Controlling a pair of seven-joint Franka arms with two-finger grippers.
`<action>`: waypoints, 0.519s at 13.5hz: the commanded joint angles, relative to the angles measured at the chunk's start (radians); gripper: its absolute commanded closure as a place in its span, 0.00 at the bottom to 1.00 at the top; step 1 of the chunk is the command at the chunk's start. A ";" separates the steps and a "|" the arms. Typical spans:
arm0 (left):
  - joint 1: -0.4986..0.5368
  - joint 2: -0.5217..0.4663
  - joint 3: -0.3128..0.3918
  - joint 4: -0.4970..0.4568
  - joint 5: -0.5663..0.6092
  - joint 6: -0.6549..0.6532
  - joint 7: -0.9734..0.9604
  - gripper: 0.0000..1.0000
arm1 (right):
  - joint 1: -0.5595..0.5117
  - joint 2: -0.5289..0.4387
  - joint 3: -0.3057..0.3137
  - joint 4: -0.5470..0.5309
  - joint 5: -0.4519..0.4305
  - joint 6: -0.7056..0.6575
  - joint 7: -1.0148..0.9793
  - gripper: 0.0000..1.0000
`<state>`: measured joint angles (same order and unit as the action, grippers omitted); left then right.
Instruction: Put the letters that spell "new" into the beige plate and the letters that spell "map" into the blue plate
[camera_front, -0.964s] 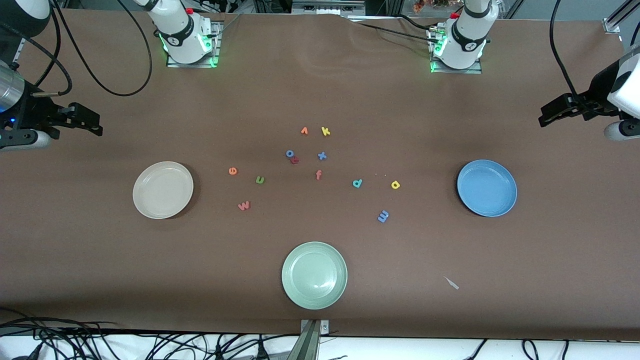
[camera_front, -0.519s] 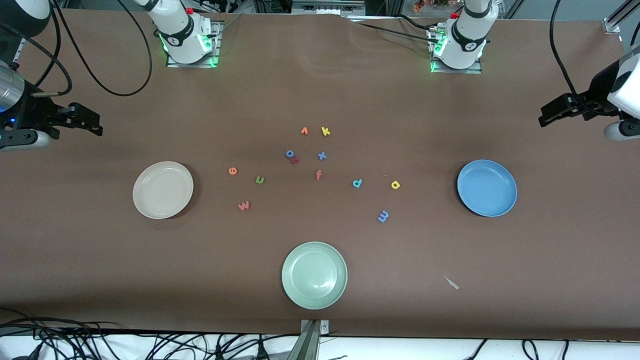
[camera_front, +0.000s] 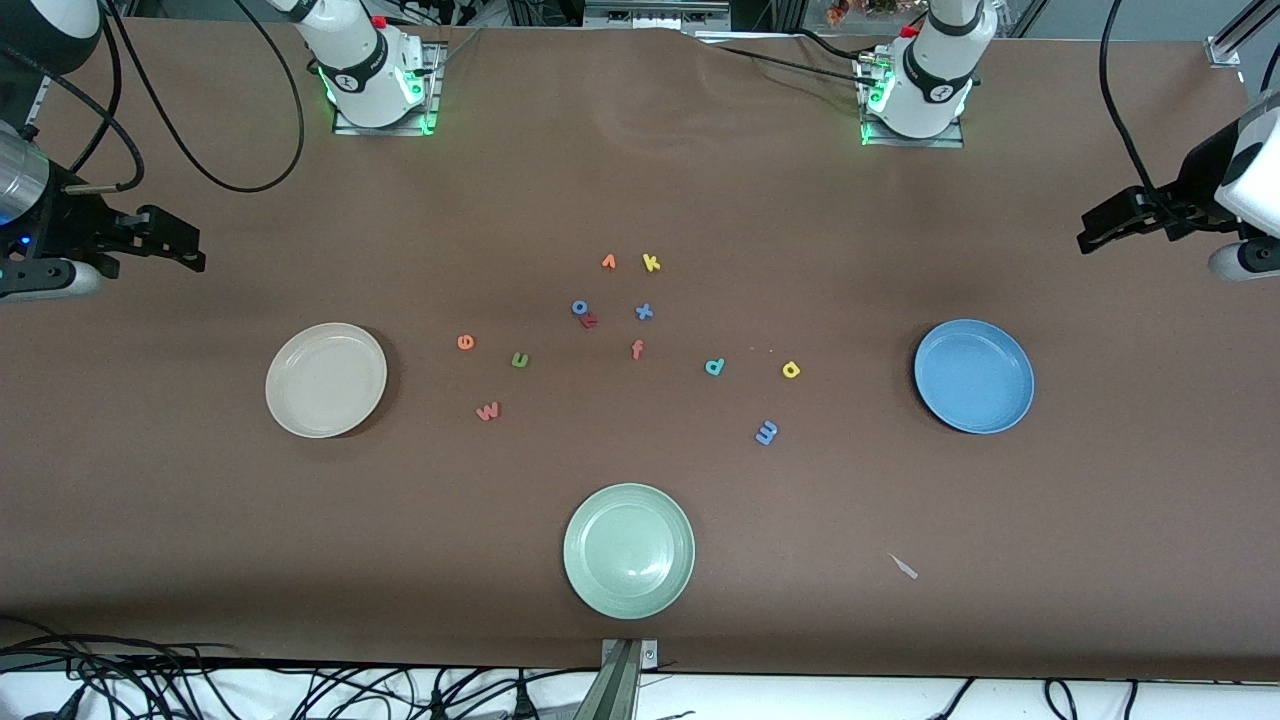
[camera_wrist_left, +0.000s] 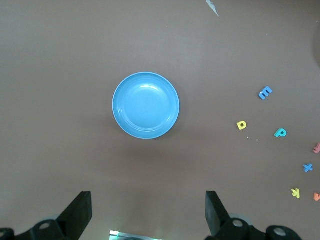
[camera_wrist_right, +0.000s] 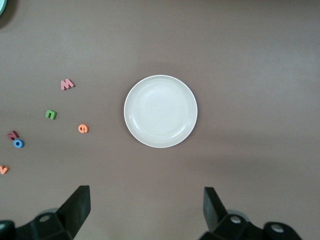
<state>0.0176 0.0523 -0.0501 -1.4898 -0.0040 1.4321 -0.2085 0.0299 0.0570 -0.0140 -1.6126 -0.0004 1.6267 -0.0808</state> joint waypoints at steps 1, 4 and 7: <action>0.004 0.015 -0.001 0.033 -0.025 -0.033 -0.002 0.00 | -0.004 -0.003 0.002 -0.001 0.010 0.004 0.006 0.00; 0.004 0.015 -0.001 0.034 -0.025 -0.038 -0.002 0.00 | -0.004 -0.003 0.002 -0.001 0.010 0.004 0.006 0.00; 0.005 0.015 0.001 0.034 -0.025 -0.039 0.000 0.00 | -0.004 -0.003 0.002 -0.001 0.010 0.004 0.004 0.00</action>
<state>0.0176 0.0523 -0.0501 -1.4898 -0.0040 1.4199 -0.2085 0.0299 0.0570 -0.0140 -1.6126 -0.0004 1.6267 -0.0808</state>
